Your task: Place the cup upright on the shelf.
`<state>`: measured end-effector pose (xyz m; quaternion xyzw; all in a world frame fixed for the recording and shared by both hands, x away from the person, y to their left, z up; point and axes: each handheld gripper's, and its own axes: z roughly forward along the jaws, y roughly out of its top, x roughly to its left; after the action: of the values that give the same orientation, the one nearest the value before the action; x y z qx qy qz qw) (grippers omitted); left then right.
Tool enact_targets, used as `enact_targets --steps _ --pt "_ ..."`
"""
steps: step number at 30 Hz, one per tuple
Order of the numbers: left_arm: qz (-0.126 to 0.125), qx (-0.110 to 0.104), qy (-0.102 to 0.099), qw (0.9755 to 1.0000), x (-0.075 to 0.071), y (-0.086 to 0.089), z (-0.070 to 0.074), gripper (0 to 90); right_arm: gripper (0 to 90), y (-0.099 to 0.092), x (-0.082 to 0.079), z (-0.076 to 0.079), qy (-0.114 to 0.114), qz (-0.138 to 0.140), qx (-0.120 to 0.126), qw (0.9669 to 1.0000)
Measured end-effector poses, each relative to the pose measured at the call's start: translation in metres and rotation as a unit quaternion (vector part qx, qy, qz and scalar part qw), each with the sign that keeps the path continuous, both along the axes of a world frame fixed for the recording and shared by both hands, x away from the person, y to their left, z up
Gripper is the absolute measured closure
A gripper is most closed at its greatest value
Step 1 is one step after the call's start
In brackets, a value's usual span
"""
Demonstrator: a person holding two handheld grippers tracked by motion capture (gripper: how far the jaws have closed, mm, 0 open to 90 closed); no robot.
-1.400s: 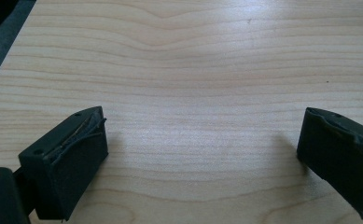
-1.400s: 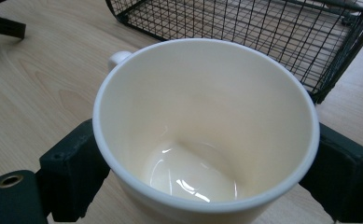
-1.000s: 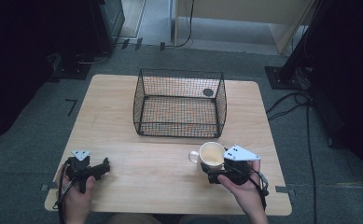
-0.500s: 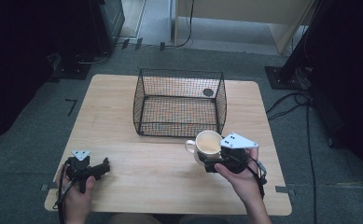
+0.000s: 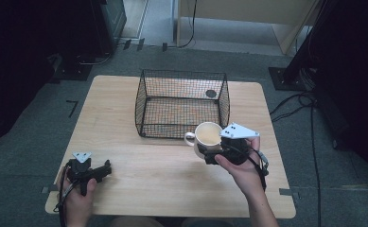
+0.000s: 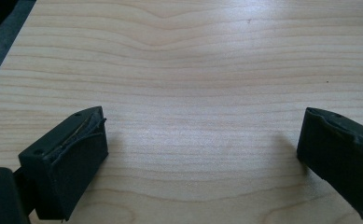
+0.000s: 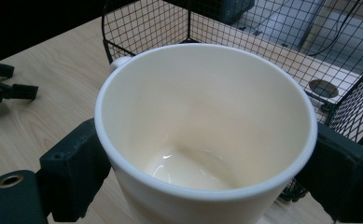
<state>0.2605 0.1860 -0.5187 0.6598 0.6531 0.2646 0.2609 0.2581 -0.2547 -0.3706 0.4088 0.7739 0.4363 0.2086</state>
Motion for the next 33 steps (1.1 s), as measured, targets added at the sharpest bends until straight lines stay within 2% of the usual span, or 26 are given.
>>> enact_targets --steps 12,18,33 --pt "0.0 0.0 0.0 1.0 0.0 0.0 0.0 1.8 9.5 0.012 0.023 0.018 -0.011 0.002 -0.001 0.9999" --pt "0.001 -0.001 0.0 1.0 0.0 0.0 0.0 1.8 9.5 0.017 0.031 0.021 -0.013 0.002 -0.002 0.9999" --pt "0.001 0.0 0.0 1.0 0.0 0.0 0.0 1.8 9.6 0.029 0.065 0.031 -0.016 -0.001 -0.009 0.9998"
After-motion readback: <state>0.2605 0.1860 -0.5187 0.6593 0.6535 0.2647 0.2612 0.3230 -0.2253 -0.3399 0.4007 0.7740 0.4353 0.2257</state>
